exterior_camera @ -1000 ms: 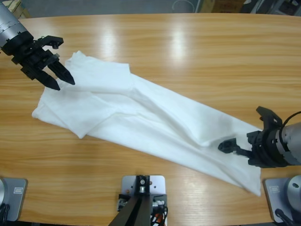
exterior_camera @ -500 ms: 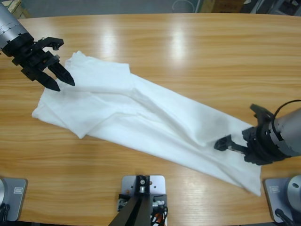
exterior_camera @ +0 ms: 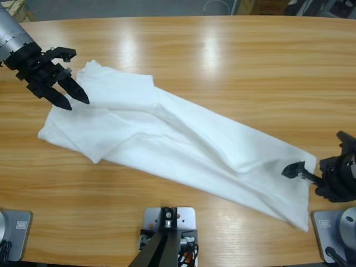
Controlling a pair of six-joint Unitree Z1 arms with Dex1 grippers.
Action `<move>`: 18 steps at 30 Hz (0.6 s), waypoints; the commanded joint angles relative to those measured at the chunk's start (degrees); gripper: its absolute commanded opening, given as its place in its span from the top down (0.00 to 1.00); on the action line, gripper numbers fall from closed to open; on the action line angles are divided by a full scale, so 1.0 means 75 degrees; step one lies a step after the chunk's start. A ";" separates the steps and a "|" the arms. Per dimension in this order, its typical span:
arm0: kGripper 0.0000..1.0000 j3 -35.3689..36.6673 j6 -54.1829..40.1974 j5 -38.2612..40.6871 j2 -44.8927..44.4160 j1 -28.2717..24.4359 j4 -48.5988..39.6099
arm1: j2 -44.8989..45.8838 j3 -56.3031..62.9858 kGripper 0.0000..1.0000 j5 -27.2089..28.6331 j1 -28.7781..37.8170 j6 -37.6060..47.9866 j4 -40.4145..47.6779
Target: Fold clothes
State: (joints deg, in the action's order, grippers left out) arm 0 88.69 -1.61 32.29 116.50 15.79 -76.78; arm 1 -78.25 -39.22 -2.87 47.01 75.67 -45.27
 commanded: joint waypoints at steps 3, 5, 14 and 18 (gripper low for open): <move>0.25 -0.0306 -0.0055 0.0019 -0.0111 0.0016 0.0160 | 0.0367 0.0497 0.00 0.0230 -0.0064 0.0294 0.0953; 0.24 -0.0318 -0.0055 0.0019 -0.0123 0.0014 0.0160 | 0.0318 0.0649 0.00 0.0220 -0.0059 0.0404 0.1101; 0.24 -0.0362 -0.0055 0.0019 -0.0130 0.0016 0.0160 | -0.0601 0.0825 0.03 0.0077 0.0107 0.0504 0.1375; 0.24 -0.0365 -0.0055 0.0019 -0.0123 0.0016 0.0160 | -0.0957 0.0846 0.02 0.0127 0.0107 0.0472 0.1656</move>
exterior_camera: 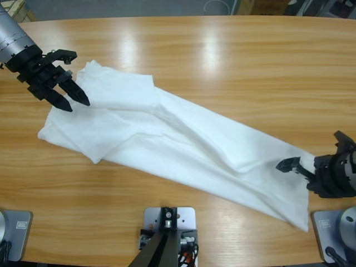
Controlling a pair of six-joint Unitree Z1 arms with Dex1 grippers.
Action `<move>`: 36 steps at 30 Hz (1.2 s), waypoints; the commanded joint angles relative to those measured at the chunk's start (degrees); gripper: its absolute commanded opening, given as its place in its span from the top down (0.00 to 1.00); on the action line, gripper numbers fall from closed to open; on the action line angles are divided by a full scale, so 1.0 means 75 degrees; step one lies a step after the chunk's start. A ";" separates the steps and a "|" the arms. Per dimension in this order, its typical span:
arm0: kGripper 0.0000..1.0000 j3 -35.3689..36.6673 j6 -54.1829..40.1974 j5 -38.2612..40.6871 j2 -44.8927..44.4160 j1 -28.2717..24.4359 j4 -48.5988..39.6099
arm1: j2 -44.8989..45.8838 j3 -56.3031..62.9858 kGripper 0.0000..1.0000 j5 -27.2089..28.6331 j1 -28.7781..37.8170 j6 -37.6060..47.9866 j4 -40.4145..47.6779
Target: Fold clothes
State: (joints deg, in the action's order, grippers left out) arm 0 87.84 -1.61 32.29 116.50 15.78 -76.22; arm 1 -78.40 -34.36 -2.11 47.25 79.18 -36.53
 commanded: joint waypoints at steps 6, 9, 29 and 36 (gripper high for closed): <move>0.24 -0.0251 -0.0055 0.0019 -0.0123 0.0014 0.0085 | -0.0914 0.0161 0.03 0.0241 0.0075 0.0025 0.0441; 0.24 -0.0251 -0.0055 0.0019 -0.0123 0.0016 0.0085 | -0.0972 0.0139 0.05 0.0391 0.0075 0.0037 0.0070; 0.24 -0.0684 -0.0064 0.0019 -0.0200 0.0019 0.0565 | -0.0469 -0.0411 0.04 0.0724 0.0075 0.0224 -0.0513; 0.24 -0.0715 -0.0055 0.0009 -0.0263 0.0021 0.0565 | -0.0633 -0.0121 0.04 0.0583 0.0075 0.0492 -0.0136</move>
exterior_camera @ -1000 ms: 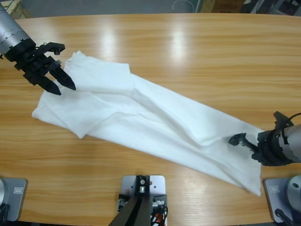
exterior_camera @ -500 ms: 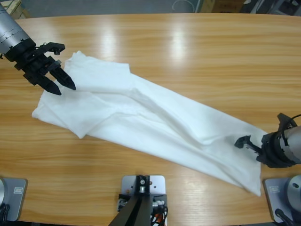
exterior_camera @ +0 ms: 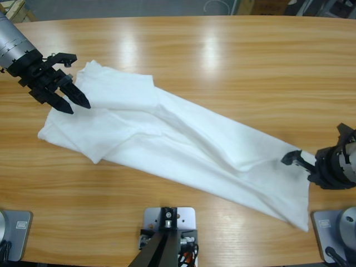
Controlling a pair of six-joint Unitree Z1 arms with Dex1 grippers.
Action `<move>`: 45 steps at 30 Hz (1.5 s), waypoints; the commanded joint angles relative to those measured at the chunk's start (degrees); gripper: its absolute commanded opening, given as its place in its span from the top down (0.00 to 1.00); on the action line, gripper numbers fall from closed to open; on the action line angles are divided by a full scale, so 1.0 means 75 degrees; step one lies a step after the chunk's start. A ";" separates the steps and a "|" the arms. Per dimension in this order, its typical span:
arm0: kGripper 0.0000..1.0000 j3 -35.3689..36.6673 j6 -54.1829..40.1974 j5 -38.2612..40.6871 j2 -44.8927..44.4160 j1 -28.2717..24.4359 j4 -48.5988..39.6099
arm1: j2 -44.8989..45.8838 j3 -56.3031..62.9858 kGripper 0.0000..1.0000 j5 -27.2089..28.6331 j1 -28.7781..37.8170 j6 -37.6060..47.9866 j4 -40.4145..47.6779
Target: Fold clothes
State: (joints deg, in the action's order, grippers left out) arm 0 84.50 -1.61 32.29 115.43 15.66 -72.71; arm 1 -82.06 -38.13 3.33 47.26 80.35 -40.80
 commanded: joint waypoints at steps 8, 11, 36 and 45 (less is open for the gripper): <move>0.24 -0.0403 -0.0055 -0.0005 -0.0269 0.0033 0.0097 | -0.0349 0.0492 0.03 -0.0013 0.0073 0.0108 0.0614; 0.24 -0.0426 -0.0043 -0.0002 -0.0318 0.0033 0.0092 | -0.0419 0.0513 0.00 -0.0013 0.0066 -0.0072 0.0624; 0.24 -0.0611 -0.0031 -0.0016 -0.0536 0.0057 0.0097 | -0.0119 0.0330 0.00 -0.0531 -0.1476 -0.0105 0.0436; 0.24 -0.0640 -0.0022 -0.0054 -0.0496 0.0106 0.0109 | -0.0475 0.0232 0.00 -0.0411 -0.1820 -0.1282 0.0441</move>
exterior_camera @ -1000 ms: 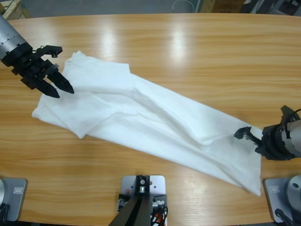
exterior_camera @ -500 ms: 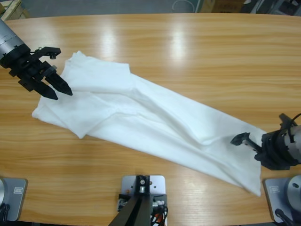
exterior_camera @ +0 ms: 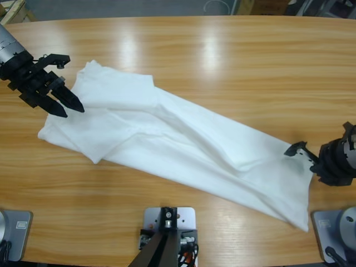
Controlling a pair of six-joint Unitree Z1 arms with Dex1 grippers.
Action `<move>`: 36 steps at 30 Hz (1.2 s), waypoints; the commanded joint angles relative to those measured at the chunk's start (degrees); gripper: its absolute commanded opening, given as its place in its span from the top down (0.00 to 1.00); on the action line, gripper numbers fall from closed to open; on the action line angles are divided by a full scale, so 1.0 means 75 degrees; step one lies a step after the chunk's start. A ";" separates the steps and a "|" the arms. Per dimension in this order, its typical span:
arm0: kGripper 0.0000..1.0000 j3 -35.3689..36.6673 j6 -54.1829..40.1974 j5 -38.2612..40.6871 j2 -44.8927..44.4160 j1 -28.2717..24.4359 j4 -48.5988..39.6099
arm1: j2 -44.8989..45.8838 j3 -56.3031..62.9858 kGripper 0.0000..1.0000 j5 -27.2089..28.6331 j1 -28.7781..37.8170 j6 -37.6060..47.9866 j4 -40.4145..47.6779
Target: Fold clothes
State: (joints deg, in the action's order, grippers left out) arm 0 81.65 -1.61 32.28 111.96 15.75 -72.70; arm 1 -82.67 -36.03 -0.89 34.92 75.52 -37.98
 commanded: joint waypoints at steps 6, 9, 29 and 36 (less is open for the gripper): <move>0.24 -0.0261 -0.0018 -0.0155 -0.0003 0.0290 0.0119 | -0.0122 -0.0889 0.00 0.0375 0.0571 -0.1744 0.0157; 0.24 -0.0258 -0.0008 -0.0167 0.0022 0.0279 0.0131 | -0.0181 -0.1475 0.00 0.0265 0.1035 -0.1962 0.0044; 0.24 -0.0247 0.0004 -0.0179 0.0025 0.0162 0.0131 | -0.2133 -0.0530 0.00 -0.1324 0.2254 -0.1102 0.2322; 0.24 -0.0235 0.0004 -0.0179 0.0025 0.0103 0.0131 | -0.2464 -0.0411 0.00 -0.1545 0.2104 -0.1346 0.2615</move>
State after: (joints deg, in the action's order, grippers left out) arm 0 81.51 -1.61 31.60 111.96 17.24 -72.44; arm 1 -96.22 -41.56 -11.21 51.23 66.80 -19.89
